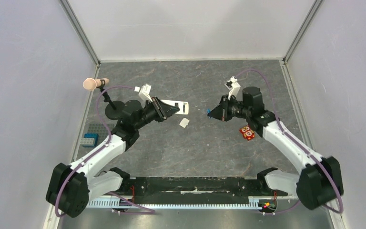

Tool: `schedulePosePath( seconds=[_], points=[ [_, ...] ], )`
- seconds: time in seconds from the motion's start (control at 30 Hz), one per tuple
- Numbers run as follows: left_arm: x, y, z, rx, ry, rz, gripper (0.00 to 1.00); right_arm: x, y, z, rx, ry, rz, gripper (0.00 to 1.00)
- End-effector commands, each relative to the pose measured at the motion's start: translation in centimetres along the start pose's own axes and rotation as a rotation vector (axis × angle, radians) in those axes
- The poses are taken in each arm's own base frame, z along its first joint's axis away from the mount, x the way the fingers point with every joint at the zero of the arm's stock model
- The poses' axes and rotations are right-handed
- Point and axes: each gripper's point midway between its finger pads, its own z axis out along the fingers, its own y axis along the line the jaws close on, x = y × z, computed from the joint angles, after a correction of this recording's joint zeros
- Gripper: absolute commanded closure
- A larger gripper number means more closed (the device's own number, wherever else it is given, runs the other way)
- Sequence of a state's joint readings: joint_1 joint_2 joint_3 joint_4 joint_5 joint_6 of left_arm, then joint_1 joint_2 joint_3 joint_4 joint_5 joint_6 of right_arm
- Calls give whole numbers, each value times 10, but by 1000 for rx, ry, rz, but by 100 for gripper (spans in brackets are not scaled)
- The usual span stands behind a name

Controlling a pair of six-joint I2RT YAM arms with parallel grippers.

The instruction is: Load the batteries into the remote control

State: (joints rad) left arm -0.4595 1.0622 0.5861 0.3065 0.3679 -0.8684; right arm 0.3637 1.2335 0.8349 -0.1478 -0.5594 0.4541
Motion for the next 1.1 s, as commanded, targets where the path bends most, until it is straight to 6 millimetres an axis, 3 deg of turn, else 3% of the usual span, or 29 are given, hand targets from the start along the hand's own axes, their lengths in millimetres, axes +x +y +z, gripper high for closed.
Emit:
schedulePosePath(
  seconds=[0.0,0.17,0.3,0.4,0.6,0.77,0.9,1.07],
  points=[
    [-15,-22,8,126,-60,9,98,-15,64,-27,-290,-136,-220,99],
    [-7,-46,12,301,-6,45,98,-13,90,-47,-383,-181,-359,98],
    [-6,-55,13,372,-14,53,98,-23,85,-43,-319,-200,-285,95],
    [-9,-46,23,318,-23,-43,98,-44,69,-33,-148,-193,-5,94],
    [-3,-24,31,228,-13,-352,98,-38,77,-20,-63,-129,271,94],
    [3,-22,29,221,7,-342,98,-30,86,-2,-27,-30,358,94],
    [7,-25,25,241,24,-288,98,-17,75,11,41,11,439,94],
    [13,-25,21,243,45,-260,98,-27,71,14,80,-29,447,93]
  ],
)
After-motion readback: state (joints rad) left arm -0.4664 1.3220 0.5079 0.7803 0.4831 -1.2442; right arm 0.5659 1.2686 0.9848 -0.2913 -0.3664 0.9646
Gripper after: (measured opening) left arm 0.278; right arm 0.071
